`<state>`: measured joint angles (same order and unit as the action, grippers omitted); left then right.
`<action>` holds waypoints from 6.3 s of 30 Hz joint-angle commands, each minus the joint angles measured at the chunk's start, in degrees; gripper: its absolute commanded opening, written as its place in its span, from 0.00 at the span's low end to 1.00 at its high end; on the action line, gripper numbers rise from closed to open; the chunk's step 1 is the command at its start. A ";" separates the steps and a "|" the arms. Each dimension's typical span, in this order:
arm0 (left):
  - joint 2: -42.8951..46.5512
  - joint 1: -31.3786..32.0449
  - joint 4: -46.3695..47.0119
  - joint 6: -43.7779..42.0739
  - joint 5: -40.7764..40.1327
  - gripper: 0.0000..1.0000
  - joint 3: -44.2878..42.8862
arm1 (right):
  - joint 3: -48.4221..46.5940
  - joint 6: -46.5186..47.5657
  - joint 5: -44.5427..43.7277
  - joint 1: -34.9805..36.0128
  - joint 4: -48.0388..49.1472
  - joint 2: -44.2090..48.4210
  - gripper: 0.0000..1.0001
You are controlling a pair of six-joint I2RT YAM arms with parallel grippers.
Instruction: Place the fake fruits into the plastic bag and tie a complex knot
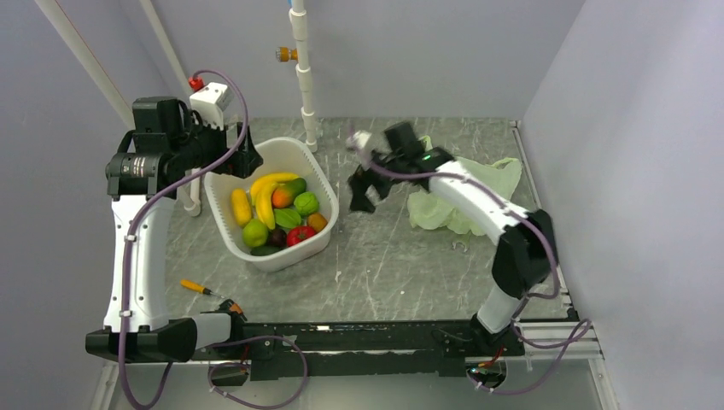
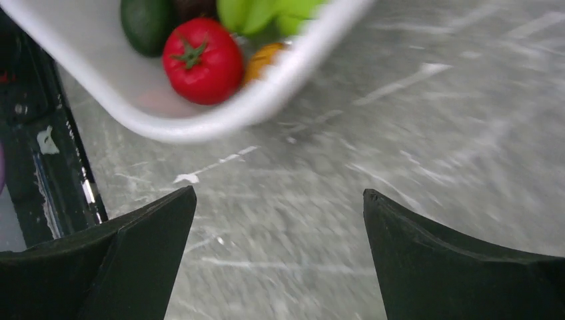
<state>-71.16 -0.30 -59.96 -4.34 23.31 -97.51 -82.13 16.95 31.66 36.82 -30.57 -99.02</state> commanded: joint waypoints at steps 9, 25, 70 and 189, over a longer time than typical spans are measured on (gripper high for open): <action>-5.22 0.65 3.66 -8.26 11.05 0.99 -2.83 | -13.63 1.77 -17.72 -27.56 -10.93 0.10 1.00; -6.67 1.84 2.64 -7.13 5.90 0.99 -1.24 | -42.86 2.73 -8.14 -35.58 -30.03 -33.04 0.96; -25.46 38.48 30.84 -9.72 11.86 0.00 13.14 | 8.56 -43.29 11.81 -51.15 13.43 13.08 0.00; -29.92 19.99 33.66 51.74 17.27 0.00 6.65 | 51.62 30.18 -38.19 -0.16 36.63 49.48 0.00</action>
<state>-103.42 21.23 -27.42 50.15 39.51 -89.21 -18.90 60.60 -17.15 41.12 26.63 -63.07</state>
